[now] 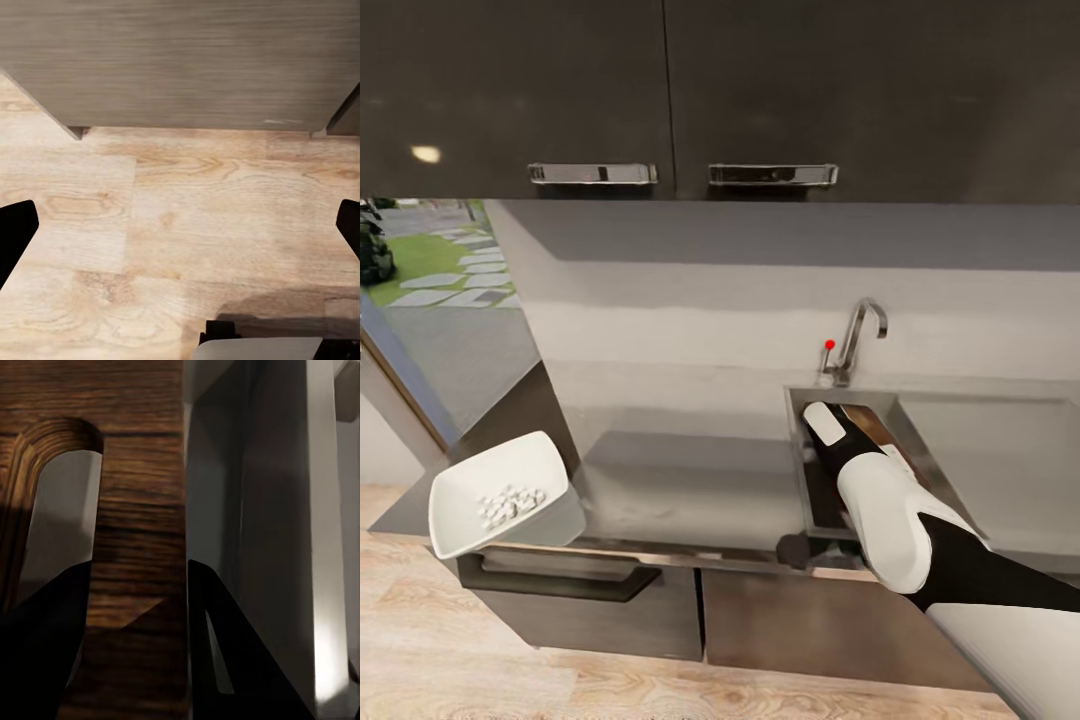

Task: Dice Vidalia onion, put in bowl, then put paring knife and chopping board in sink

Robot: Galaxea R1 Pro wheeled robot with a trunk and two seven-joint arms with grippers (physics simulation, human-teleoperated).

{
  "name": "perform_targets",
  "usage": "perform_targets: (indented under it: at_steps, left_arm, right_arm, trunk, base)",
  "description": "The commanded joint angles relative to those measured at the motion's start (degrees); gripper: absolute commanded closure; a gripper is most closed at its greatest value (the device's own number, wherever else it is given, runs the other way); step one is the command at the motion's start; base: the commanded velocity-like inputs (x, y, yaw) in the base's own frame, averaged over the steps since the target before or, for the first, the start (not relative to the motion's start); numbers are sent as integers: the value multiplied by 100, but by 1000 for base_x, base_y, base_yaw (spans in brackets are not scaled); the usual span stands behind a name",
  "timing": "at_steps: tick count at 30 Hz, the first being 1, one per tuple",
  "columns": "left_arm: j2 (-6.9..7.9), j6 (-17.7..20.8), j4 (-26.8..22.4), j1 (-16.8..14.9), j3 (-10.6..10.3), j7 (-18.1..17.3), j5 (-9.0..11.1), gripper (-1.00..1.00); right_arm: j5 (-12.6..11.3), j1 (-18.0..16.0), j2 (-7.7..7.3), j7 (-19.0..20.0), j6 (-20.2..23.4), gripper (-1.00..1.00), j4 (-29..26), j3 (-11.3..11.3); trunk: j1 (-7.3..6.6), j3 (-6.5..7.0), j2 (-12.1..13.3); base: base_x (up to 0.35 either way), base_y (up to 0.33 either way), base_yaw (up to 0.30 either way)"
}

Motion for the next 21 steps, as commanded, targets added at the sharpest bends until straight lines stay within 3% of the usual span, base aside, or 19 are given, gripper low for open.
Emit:
perform_targets:
  at_steps: [1,9,21]
  left_arm:
    - [9,-13,-12,-3,-48,51,33,-100]
    - [9,-13,-13,-3,-48,51,33,-100]
    - [9,-13,-8,-3,-48,51,33,-100]
  right_arm:
    - [-21,-3,0,-7,-59,100,-7,9]
    - [-16,-2,-38,1,-60,100,-6,6]
    - [-19,-1,-42,2,-60,100,-5,12]
  trunk:
    - [1,-16,-6]
    - [1,-90,-6]
    - [1,-185,-6]
  base:
    - [0,0,74]
    - [127,-100,35]
    - [63,-58,-134]
